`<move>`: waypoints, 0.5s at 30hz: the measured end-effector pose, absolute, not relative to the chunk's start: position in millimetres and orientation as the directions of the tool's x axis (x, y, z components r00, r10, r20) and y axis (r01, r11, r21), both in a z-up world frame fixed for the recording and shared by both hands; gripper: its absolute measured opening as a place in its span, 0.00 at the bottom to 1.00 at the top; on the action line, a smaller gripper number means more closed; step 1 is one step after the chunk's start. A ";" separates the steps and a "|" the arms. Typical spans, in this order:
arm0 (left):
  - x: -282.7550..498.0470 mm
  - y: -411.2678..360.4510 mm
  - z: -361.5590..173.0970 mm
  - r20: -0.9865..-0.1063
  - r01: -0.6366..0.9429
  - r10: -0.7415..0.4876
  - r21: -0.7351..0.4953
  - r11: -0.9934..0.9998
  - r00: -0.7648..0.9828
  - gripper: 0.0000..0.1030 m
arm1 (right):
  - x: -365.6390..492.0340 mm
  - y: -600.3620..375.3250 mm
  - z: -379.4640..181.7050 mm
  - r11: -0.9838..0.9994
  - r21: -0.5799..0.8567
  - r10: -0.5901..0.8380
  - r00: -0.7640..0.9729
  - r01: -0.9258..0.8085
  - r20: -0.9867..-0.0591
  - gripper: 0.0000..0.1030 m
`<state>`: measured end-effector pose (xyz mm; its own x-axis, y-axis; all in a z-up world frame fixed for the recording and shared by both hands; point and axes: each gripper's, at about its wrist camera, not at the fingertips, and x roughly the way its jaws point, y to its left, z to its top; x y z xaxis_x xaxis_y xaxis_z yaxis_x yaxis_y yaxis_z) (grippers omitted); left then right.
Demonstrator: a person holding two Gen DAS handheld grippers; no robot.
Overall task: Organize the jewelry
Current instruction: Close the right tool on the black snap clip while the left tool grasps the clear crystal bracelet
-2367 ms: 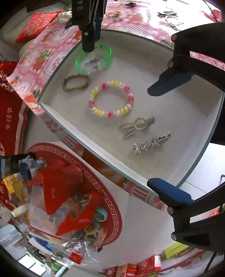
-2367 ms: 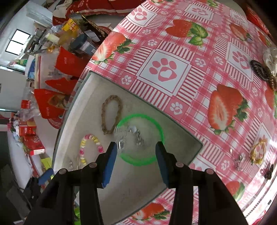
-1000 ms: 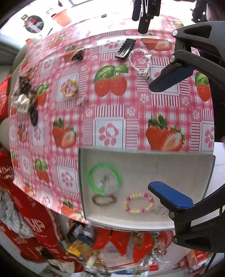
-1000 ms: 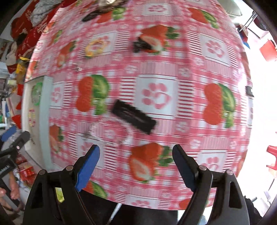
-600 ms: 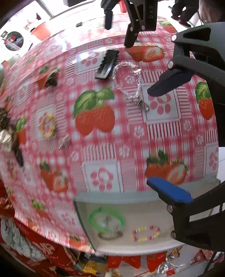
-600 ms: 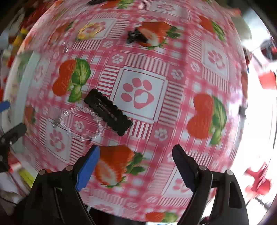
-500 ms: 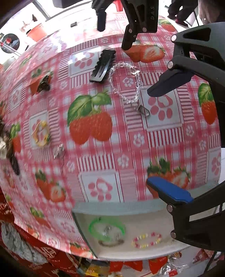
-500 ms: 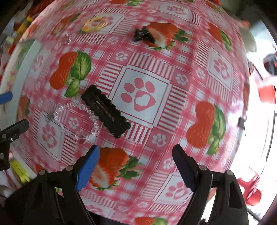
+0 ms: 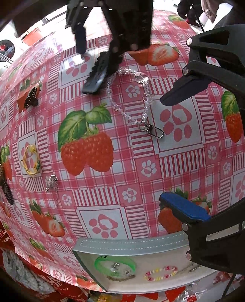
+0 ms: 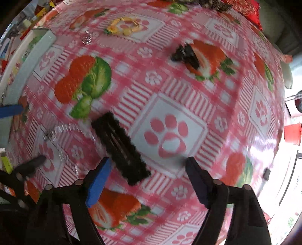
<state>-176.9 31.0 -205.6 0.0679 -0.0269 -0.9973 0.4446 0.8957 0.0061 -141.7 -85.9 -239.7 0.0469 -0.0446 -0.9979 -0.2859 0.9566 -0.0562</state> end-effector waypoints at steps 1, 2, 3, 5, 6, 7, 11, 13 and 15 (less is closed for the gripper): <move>-177.6 31.0 -205.4 -0.997 0.446 -0.026 0.007 0.895 0.069 0.95 | -136.8 -80.6 -239.8 0.955 -0.053 -0.039 0.053 -0.291 -0.998 0.73; -177.3 27.1 -205.7 -0.997 0.450 -0.027 0.009 0.893 0.072 0.95 | -132.0 -76.5 -239.4 0.953 -0.050 -0.034 0.057 -0.297 -0.998 0.69; -178.1 25.3 -204.9 -0.997 0.458 -0.031 0.007 0.889 0.075 0.95 | -128.0 -72.8 -238.9 0.951 -0.050 -0.033 0.061 -0.305 -0.998 0.65; -183.4 19.1 -207.1 -0.996 0.479 -0.036 0.007 0.878 0.082 0.95 | -120.2 -65.7 -236.9 0.946 -0.052 -0.031 0.070 -0.320 -0.997 0.43; -185.7 14.5 -206.1 -0.996 0.493 -0.039 0.008 0.870 0.086 0.95 | -113.7 -62.7 -235.2 0.945 -0.053 -0.031 0.074 -0.322 -0.997 0.32; -187.8 10.1 -205.7 -0.995 0.503 -0.040 0.010 0.864 0.090 0.95 | -109.0 -62.8 -235.0 0.948 -0.052 -0.031 0.070 -0.313 -0.997 0.32; -190.9 -16.1 -204.8 -0.993 0.569 -0.058 0.013 0.822 0.107 0.95 | -90.4 -74.0 -234.7 0.967 -0.021 -0.006 0.059 -0.255 -0.998 0.32; -192.4 -28.3 -206.5 -0.991 0.599 -0.061 0.022 0.800 0.118 0.95 | -84.0 -82.3 -235.3 0.975 -0.008 0.005 0.056 -0.223 -0.998 0.32; -193.3 -39.1 -208.7 -0.991 0.621 -0.061 0.028 0.783 0.122 0.95 | -82.7 -95.3 -236.9 0.981 0.019 0.030 0.050 -0.196 -0.998 0.32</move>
<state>-193.3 -39.1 -208.7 0.1222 -0.0613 -0.9906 0.6209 0.7834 0.0281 -82.7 -95.3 -236.9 0.0500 0.0297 -0.9983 -0.1955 0.9805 0.0194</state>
